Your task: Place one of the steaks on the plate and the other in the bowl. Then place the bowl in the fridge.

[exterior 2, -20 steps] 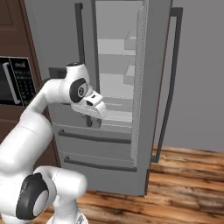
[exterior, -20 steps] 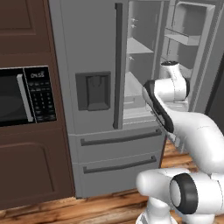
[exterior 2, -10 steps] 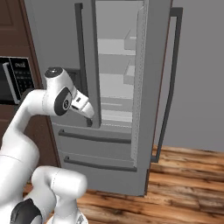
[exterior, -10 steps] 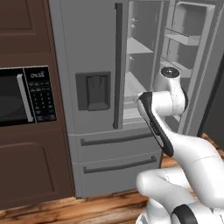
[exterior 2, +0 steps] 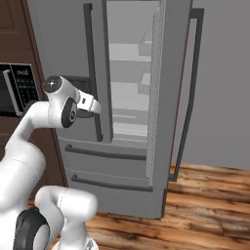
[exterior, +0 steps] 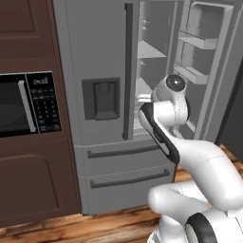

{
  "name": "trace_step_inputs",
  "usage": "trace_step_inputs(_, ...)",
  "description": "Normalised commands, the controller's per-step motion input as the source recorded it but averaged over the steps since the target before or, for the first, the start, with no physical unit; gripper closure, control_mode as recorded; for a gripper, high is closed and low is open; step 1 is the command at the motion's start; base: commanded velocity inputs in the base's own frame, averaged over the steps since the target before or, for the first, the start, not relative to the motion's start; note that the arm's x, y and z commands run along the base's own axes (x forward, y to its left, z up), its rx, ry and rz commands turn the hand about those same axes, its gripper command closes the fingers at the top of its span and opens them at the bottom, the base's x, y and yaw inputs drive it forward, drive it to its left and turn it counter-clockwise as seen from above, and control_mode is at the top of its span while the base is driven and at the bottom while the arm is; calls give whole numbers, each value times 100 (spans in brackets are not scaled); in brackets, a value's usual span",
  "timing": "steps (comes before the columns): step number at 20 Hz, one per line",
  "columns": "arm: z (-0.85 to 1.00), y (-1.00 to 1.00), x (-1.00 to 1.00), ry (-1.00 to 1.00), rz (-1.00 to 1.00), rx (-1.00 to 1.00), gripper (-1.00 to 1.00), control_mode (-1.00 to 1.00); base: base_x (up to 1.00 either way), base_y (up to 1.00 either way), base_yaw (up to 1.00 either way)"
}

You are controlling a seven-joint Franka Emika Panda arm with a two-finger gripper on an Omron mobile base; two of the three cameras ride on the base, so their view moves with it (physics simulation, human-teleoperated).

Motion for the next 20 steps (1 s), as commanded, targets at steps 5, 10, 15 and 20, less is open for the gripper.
trace_step_inputs(5,42,61,65,1,10,-22,-100,-100,0,0,0)
trace_step_inputs(10,0,0,35,0,1,0,-100,-100,0,0,0)
trace_step_inputs(15,0,0,74,-3,1,0,-100,-100,0,0,0)
trace_step_inputs(20,0,9,56,0,0,0,-100,-100,0,0,0)
